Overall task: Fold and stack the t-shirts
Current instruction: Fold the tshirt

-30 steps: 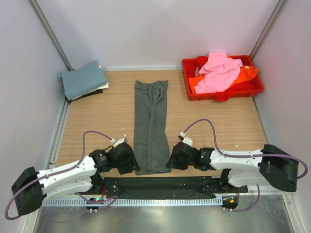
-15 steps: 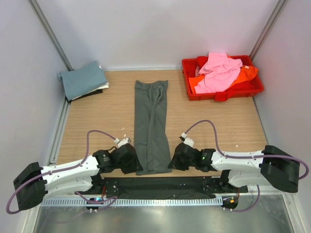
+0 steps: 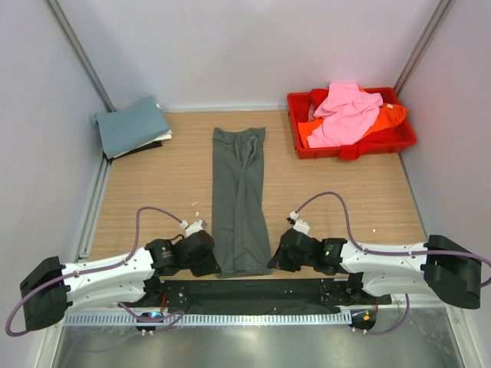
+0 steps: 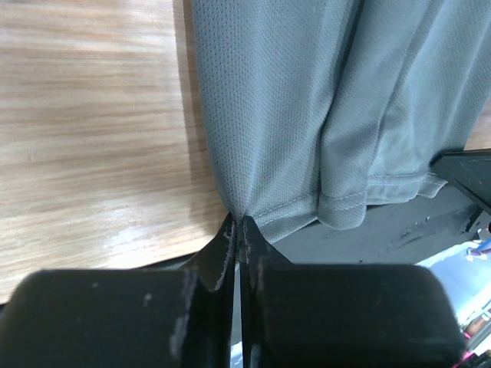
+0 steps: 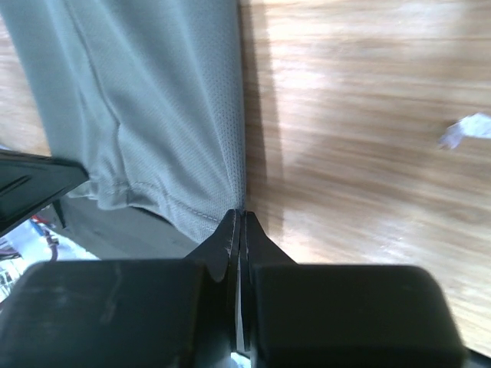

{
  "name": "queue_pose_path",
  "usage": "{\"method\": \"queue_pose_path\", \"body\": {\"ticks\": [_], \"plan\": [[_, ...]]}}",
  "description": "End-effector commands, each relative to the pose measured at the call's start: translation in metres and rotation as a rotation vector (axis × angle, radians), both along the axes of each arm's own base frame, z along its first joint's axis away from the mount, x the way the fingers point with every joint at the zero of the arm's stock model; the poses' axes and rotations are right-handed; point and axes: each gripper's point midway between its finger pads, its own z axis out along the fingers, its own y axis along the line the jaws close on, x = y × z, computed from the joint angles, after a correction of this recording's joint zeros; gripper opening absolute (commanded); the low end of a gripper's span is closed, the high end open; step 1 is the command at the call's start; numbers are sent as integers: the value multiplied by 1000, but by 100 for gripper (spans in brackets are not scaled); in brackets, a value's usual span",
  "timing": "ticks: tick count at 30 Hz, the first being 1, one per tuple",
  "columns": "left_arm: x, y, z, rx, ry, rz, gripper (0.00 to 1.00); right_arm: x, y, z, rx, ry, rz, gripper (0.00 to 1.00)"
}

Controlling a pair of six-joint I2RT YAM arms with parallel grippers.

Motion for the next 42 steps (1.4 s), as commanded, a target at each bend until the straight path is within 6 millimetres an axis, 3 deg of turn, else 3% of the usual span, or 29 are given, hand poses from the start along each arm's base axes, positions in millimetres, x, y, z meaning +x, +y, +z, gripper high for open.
{"method": "queue_pose_path", "body": {"ticks": [1,10,15,19,20,22,23,25,26,29,37,42], "plan": [[1,3,1,3,-15,23,0,2,3,8,30,-25,-34,1],[2,0,24,23,-49,12,0,-2,13,26,23,-62,-14,1],[10,8,46,94,-90,13,0,13,14,59,15,-141,-40,1],[17,2,63,110,-115,-1,0,26,15,78,-14,-203,-45,1],[22,-3,75,97,-135,-2,0,31,19,90,-13,-227,-41,1],[28,0,82,131,-160,-7,0,41,13,93,-68,-249,-59,1],[37,-3,94,119,-180,7,0,48,16,103,-63,-267,-64,1],[45,0,99,154,-196,-10,0,58,14,105,-95,-277,-50,1],[56,1,108,149,-207,15,0,73,12,114,-86,-285,-83,1],[80,6,118,182,-224,15,0,94,14,123,-88,-305,-62,1],[146,12,124,251,-224,14,0,158,14,133,-158,-330,-50,1],[179,8,123,254,-216,13,0,185,13,122,-185,-309,-39,1]]}}
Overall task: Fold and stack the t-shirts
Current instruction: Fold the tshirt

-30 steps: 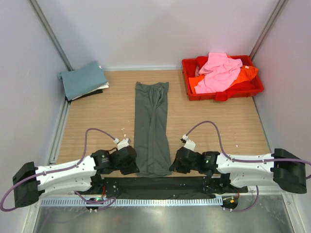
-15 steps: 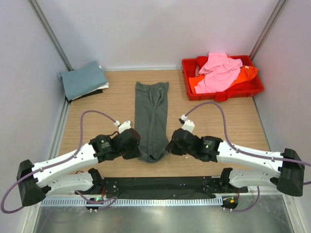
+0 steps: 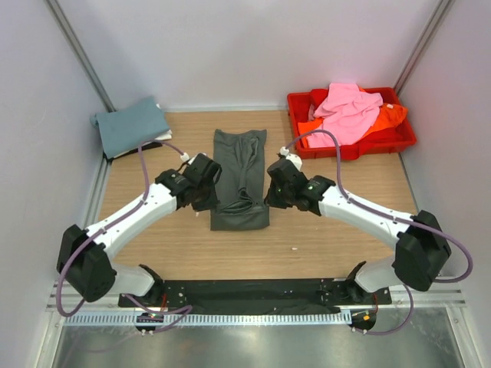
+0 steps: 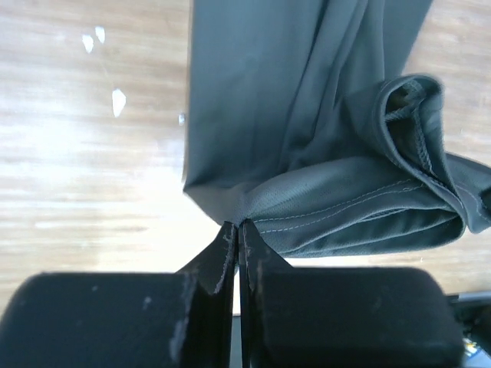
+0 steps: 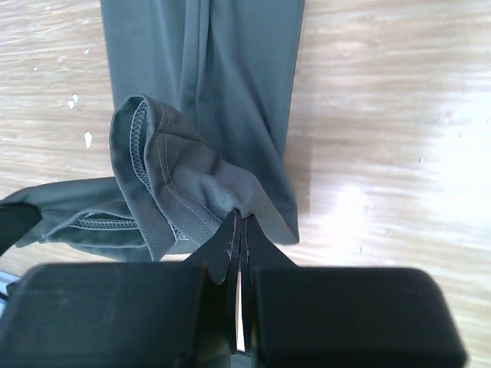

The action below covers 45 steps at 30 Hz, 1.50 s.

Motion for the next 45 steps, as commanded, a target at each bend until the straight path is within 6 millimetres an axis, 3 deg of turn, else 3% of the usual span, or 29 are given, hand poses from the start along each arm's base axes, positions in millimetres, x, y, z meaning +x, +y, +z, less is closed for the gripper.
{"method": "queue_pose_path", "body": {"ticks": [1,9,18,21,22,23,24,25,26,27,28,29,30,34,35,36,37,38,39,40,43,44,45], "plan": [[30,-7,16,-24,-53,-50,0,25,3,12,8,-41,39,1],[68,-13,3,-11,-19,-52,0,66,5,2,1,-29,70,1],[102,-2,-10,11,3,-16,0,98,17,-10,15,-1,112,1],[124,9,-24,39,20,5,0,108,16,-24,4,22,107,1],[129,12,-41,61,58,2,3,113,17,-24,4,19,110,2],[134,11,-44,44,76,-2,18,116,16,-36,-4,45,111,15],[151,13,-39,25,60,3,31,120,14,-39,-10,56,104,25],[161,12,-39,19,58,-4,40,132,14,-34,0,48,95,38],[164,17,-52,43,107,-1,47,135,12,-36,-10,60,98,64],[184,18,-35,26,66,8,52,140,8,-45,-30,82,86,73],[191,19,-30,20,58,7,59,154,8,-31,-26,55,72,78],[193,21,-27,28,71,-4,73,154,3,-30,-46,68,68,80],[206,20,-8,18,31,-4,76,162,1,-18,-55,42,52,81],[200,30,36,36,-50,6,81,156,-11,8,-68,-16,28,83],[186,33,46,25,-68,11,80,152,-12,12,-57,-23,25,83],[179,34,49,16,-76,10,80,141,-16,3,-59,0,27,83],[174,33,51,8,-95,8,79,134,-16,16,-37,-26,29,82],[154,33,35,17,-57,-1,77,129,-13,19,-19,-39,36,81],[146,32,47,-8,-103,0,77,118,-16,11,-23,-23,34,80],[125,29,26,-1,-54,-17,74,108,-6,21,-3,-50,63,77],[101,14,23,-54,-83,-37,65,80,21,22,38,-43,158,65],[83,8,4,-47,-45,-60,63,67,37,20,47,-33,206,60],[76,4,0,-59,-46,-63,61,62,46,19,61,-25,231,57]]}}
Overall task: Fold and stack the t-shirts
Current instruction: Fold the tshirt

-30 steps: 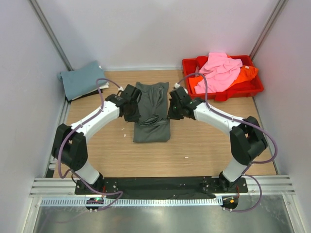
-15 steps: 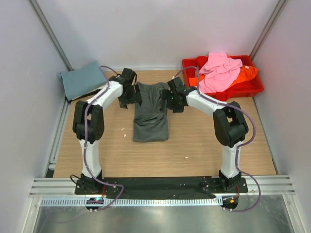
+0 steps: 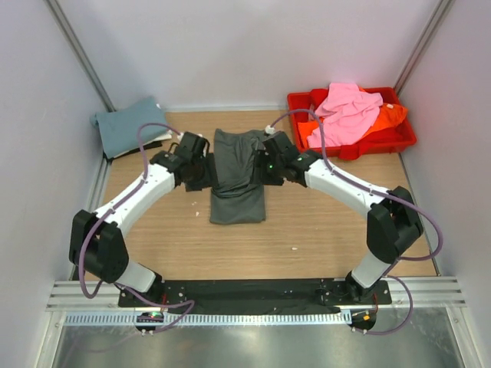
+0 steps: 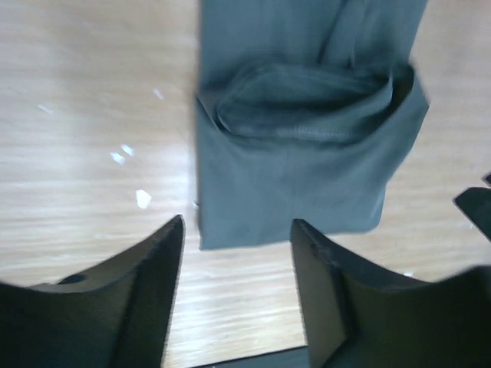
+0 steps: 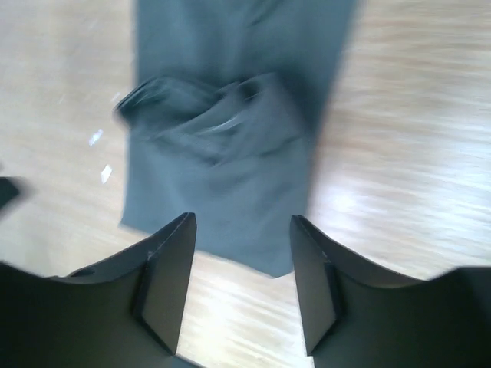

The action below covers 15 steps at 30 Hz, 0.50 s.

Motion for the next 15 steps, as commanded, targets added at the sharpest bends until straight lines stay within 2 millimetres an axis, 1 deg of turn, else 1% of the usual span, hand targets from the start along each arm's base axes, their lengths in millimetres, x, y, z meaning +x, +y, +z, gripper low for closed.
{"method": "queue_pose_path", "body": {"ticks": [1,2,3,4,5,6,7,8,9,11,12,14,15], "plan": [[-16,-28,-18,-85,-23,-27,57,-22,48,10,97,-14,123,49],[-29,-30,-34,-78,2,-37,55,-27,58,0,99,18,148,46],[-32,-31,-39,-82,0,-31,53,-30,68,-1,99,23,169,45],[-31,-35,-40,-111,-11,-17,48,-31,73,-4,95,30,177,44],[-38,-33,-53,-108,12,-11,46,-29,75,-18,69,49,174,44],[-36,-36,-55,-123,3,-9,45,-25,80,-16,72,42,175,44],[-40,-40,-62,-141,28,-22,44,-25,83,-21,63,50,179,43],[-44,-39,-71,-132,46,-21,43,-23,85,-26,54,62,176,42],[-44,-40,-75,-134,49,-21,42,-18,89,-34,42,77,175,40],[-48,-39,-88,-128,77,-20,40,-17,92,-44,20,98,180,39],[-49,-40,-91,-127,80,-23,39,-14,94,-53,9,109,180,39],[-51,-39,-96,-122,88,-23,39,-10,97,-59,-3,115,184,38],[-51,-39,-98,-122,89,-23,39,-5,98,-67,-23,115,187,38]]}}
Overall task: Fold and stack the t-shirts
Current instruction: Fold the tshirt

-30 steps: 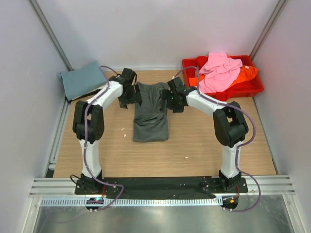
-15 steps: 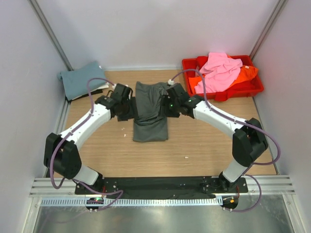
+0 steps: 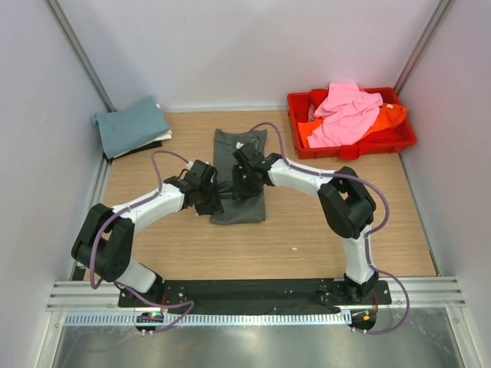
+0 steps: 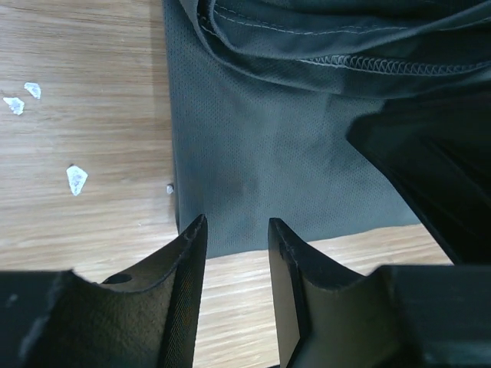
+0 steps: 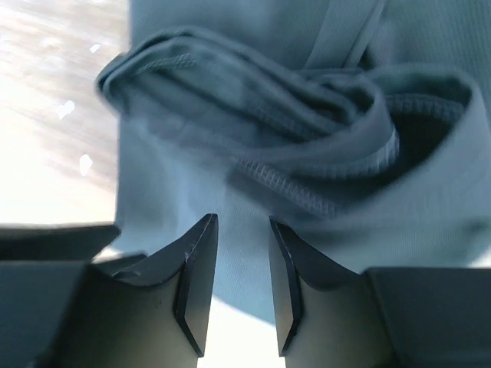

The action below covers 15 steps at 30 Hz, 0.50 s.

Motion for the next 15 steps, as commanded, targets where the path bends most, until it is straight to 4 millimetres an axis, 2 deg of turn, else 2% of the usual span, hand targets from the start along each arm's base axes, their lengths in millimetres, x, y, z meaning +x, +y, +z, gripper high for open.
{"method": "queue_pose_path", "body": {"ticks": [1,2,3,4,6,7,8,11,12,13,14,15], "plan": [[9,-10,-1,-49,-38,4,38,18,12,10,4,-37,9,38],[9,-10,-2,-49,-38,4,38,21,12,6,-8,-34,13,38],[8,-10,-4,-44,-32,2,38,28,15,12,-7,-51,18,38],[7,-9,-6,-42,-30,0,38,29,12,1,-37,-36,19,38],[5,-8,-9,-37,-25,0,37,44,13,10,-32,-62,15,38],[2,-6,-12,-31,-16,0,37,49,10,4,-50,-54,12,38],[1,-5,-13,-30,-14,0,37,65,10,16,-35,-78,-5,38],[-4,-3,-12,-35,-14,-1,36,88,0,18,-49,-73,-35,38],[-6,-3,-12,-35,-12,1,36,109,-6,36,-26,-102,-72,38],[-5,-3,-7,-44,-22,3,36,119,-10,42,-18,-110,-90,38],[-6,-3,-5,-45,-27,3,36,138,-9,52,-4,-141,-115,38],[-8,-1,-3,-41,-26,4,36,146,-24,54,-24,-126,-147,38]]}}
